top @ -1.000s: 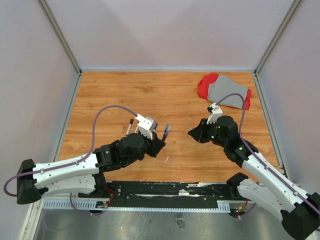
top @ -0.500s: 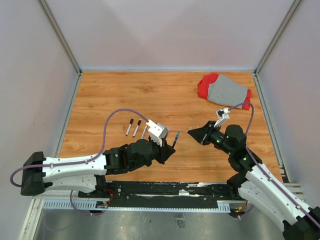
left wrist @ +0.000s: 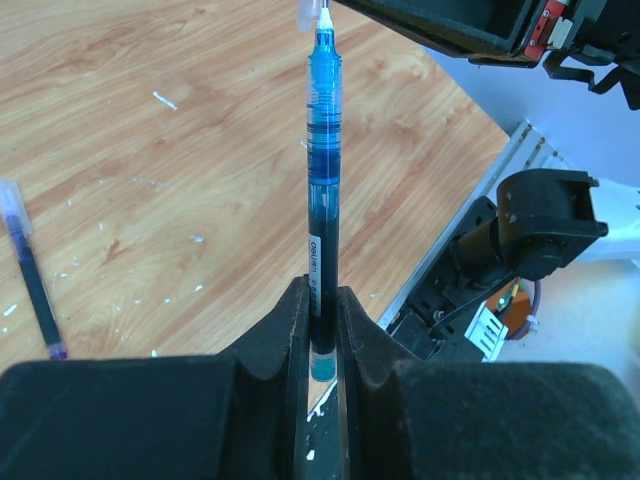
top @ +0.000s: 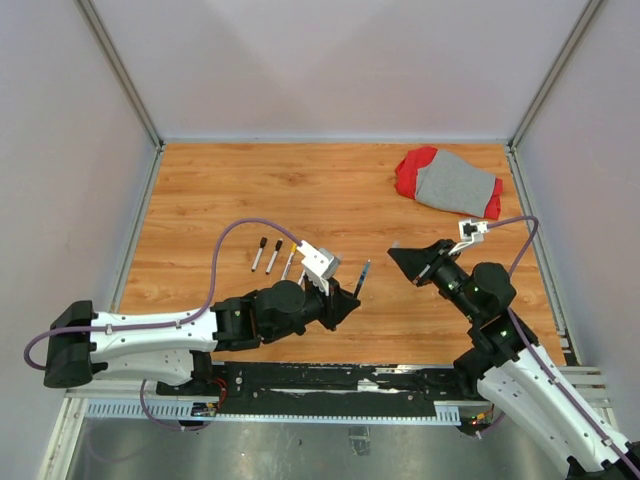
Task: Insert the pens into the pen caps
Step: Insert the pen cap onto the pen.
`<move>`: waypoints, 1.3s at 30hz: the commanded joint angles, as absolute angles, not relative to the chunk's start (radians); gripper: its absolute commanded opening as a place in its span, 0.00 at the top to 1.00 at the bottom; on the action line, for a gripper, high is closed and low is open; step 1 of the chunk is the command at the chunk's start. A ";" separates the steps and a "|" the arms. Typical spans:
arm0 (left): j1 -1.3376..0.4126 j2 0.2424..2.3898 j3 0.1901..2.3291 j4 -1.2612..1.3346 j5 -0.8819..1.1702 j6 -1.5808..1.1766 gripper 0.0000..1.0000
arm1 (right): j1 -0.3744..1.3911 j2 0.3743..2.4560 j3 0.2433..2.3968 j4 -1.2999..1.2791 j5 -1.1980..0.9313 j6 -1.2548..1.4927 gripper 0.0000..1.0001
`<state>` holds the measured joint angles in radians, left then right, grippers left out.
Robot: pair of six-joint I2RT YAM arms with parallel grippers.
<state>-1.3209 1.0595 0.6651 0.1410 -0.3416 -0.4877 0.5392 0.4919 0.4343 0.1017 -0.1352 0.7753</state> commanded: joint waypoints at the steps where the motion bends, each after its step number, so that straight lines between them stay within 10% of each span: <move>1: -1.331 1.070 0.667 0.225 -0.324 -0.451 0.99 | 0.522 0.469 0.458 0.199 -0.125 0.771 0.99; 39: -1.335 1.089 0.682 0.226 -0.322 -0.435 1.00 | 0.525 0.549 0.452 0.410 -0.404 0.827 0.99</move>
